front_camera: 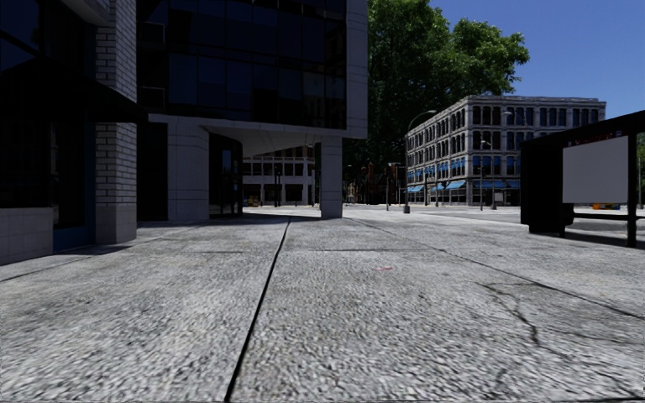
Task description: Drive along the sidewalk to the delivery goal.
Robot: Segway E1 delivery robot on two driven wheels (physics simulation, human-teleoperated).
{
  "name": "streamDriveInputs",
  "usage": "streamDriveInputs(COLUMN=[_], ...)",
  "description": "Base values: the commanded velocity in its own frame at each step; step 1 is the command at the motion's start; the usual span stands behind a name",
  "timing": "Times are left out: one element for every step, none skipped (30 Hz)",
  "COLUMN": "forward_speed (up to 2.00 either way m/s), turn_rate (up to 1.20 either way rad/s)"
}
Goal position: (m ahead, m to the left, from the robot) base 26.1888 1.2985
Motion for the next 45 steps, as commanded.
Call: streamDriveInputs(forward_speed=[2.0,2.0,2.0,2.0,2.0,2.0,2.0,2.0,2.0,2.0,2.0,2.0,2.0,2.0,2.0,2.0,2.0,2.0,2.0,2.0,2.0,2.0,2.0,2.0,2.0,2.0,2.0,2.0,2.0,2.0,2.0,2.0,2.0,2.0,2.0,2.0,2.0,2.0,2.0,2.0,2.0,2.0,2.0,2.0,2.0], turn_rate=[0.0,0.0,0.0,0.0,0.0,0.0,0.0,0.0,0.0,0.0,0.0,0.0,0.0,0.0,0.0,0.0,0.0,0.0,0.0,0.0,0.0,0.0,0.01,0.08,0.08,0.18,0.26,0.26,0.26,0.27,0.27,0.34,0.36,0.38,0.38,0.38,0.38,0.38,0.39,0.39,0.39,0.39,0.39,0.39,0.39])
